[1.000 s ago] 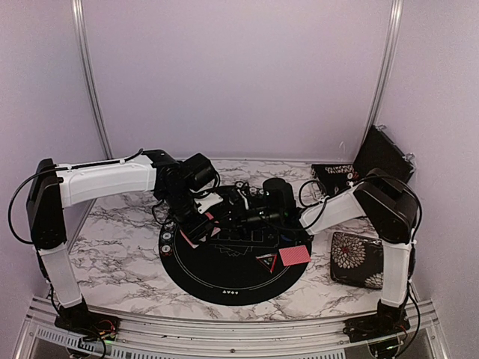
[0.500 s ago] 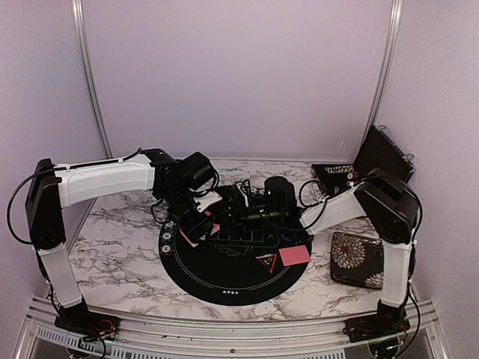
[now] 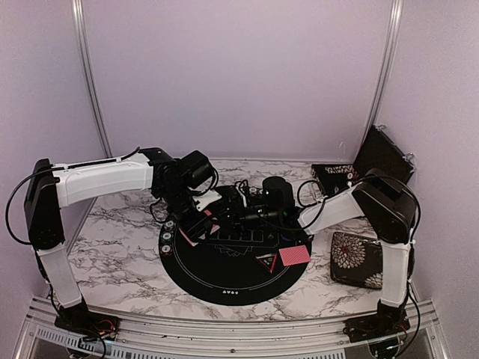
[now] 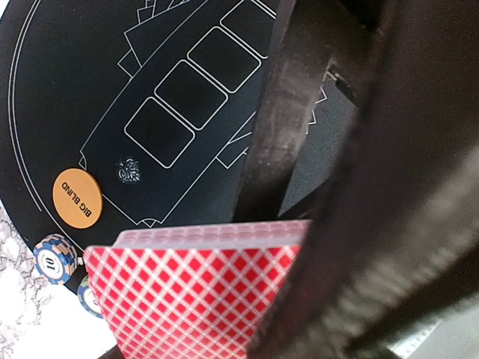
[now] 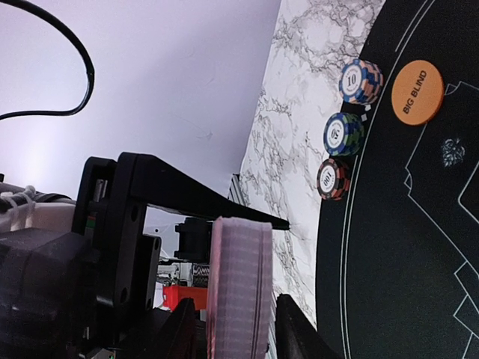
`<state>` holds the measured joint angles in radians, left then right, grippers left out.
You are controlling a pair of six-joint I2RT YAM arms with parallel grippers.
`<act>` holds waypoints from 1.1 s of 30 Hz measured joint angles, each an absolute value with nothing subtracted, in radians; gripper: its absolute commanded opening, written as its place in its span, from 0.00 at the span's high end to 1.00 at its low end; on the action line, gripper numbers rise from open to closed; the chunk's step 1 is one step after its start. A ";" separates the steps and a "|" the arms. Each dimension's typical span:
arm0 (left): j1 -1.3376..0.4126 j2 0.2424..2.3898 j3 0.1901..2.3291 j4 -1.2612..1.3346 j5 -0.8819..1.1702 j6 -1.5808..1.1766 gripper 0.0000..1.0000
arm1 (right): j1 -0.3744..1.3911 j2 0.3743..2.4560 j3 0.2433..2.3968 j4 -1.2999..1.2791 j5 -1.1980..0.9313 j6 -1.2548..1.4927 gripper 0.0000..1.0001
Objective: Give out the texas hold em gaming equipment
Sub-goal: Pick up the poker card from the face-down deck piles.
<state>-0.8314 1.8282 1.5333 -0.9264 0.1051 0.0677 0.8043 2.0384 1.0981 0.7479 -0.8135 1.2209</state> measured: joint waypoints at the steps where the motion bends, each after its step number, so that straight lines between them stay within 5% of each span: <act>1: -0.831 1.827 1.533 -0.926 0.106 0.068 0.44 | 0.804 2.040 1.098 0.743 -0.813 1.219 0.67; 33: -0.822 1.815 1.518 -0.927 0.125 0.068 0.44 | 0.792 1.981 1.100 0.593 -0.745 1.105 0.71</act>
<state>-0.8219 1.8149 1.5177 -0.9268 0.1246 0.0677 0.7921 1.9812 1.1004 0.5930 -0.7448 1.1049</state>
